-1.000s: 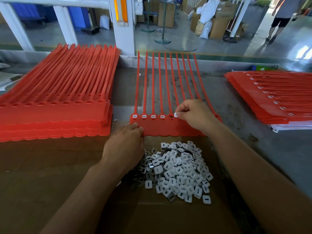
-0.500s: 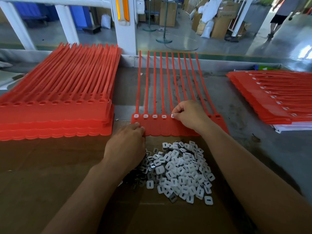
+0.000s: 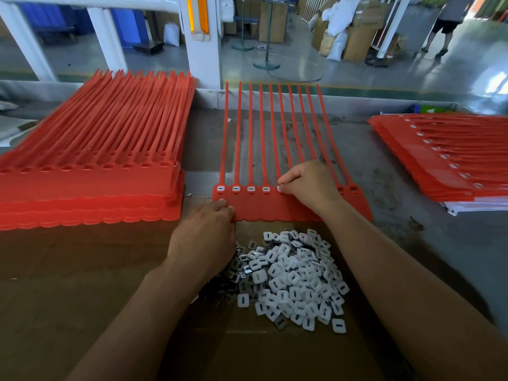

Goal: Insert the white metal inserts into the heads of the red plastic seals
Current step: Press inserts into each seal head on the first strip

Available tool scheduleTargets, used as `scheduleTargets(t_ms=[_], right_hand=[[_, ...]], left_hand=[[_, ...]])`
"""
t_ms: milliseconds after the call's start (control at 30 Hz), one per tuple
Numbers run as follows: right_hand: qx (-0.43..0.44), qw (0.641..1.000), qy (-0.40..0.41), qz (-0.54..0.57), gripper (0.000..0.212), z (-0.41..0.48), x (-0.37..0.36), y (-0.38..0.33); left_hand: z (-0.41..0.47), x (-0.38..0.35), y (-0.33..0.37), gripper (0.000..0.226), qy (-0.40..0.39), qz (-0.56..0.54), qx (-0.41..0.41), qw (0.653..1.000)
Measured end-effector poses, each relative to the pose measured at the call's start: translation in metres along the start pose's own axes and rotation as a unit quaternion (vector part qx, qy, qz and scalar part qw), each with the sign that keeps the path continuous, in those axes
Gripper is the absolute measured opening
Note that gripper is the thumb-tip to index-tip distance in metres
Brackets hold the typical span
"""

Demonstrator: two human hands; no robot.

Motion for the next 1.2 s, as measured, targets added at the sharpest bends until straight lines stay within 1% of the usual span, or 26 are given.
scheduleTargets(t_ms=[67,167,300,333,400,433,533,633,833,933,1000,1033,1100,1200], right_hand=[[-0.014,1.0,-0.013,0.006,0.008,0.001,0.0,-0.001],[-0.034,0.999,-0.024,0.003,0.02,0.002,0.001,-0.002],[-0.058,0.998,-0.029,0.005,0.024,0.006,0.001,-0.002],[-0.067,0.997,-0.037,-0.003,0.022,0.007,0.0,-0.002],[-0.076,0.995,-0.056,-0.043,0.012,0.01,-0.002,-0.003],[-0.074,0.993,-0.062,-0.061,0.011,0.011,-0.002,-0.005],[-0.083,0.991,-0.076,-0.074,0.018,0.014,-0.003,-0.005],[-0.085,0.986,-0.087,-0.112,0.024,0.016,-0.004,-0.007],[-0.096,0.989,-0.071,-0.086,0.019,0.017,-0.003,-0.006],[-0.091,0.987,-0.084,-0.103,0.021,0.016,-0.006,-0.005],[-0.091,0.991,-0.08,-0.058,0.015,0.015,-0.004,-0.002],[-0.087,0.993,-0.072,-0.032,0.012,0.013,-0.002,-0.001],[-0.072,0.995,-0.066,-0.019,0.011,0.01,-0.001,0.0],[-0.042,0.996,-0.074,-0.014,0.017,0.003,-0.001,-0.001]], left_hand=[[0.0,0.0,0.0,0.033,0.002,0.001,0.001,1.0],[-0.001,0.0,0.0,0.035,0.004,-0.001,-0.001,1.0],[-0.002,0.0,-0.001,0.037,0.006,-0.003,-0.001,1.0],[-0.002,-0.001,-0.001,0.037,0.005,-0.003,-0.001,1.0],[-0.002,-0.001,-0.001,0.037,0.005,-0.003,-0.002,1.0],[-0.002,-0.001,-0.001,0.037,0.005,-0.003,-0.003,1.0],[-0.002,0.0,0.0,0.036,0.006,0.0,-0.003,1.0],[-0.001,0.0,0.0,0.035,0.007,0.003,-0.005,1.0],[-0.001,-0.002,0.0,0.037,0.003,0.004,-0.002,1.0],[-0.002,-0.002,0.0,0.038,0.001,0.006,-0.003,1.0],[-0.002,-0.002,0.0,0.037,0.002,0.005,-0.002,1.0],[-0.002,-0.002,0.0,0.037,0.003,0.004,-0.002,1.0],[-0.001,-0.001,0.0,0.036,0.003,0.005,-0.004,1.0],[-0.001,-0.001,0.0,0.035,0.003,0.01,-0.007,1.0]])
Point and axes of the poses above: each hand's wrist, its own z-axis towards the middle knuckle, its own x-axis out of the back of the hand, y = z × x, the point moved 8 cm from there along z, towards the middle knuckle, and after that the axes turned 11 degrees about -x, right-handed, at the moved point
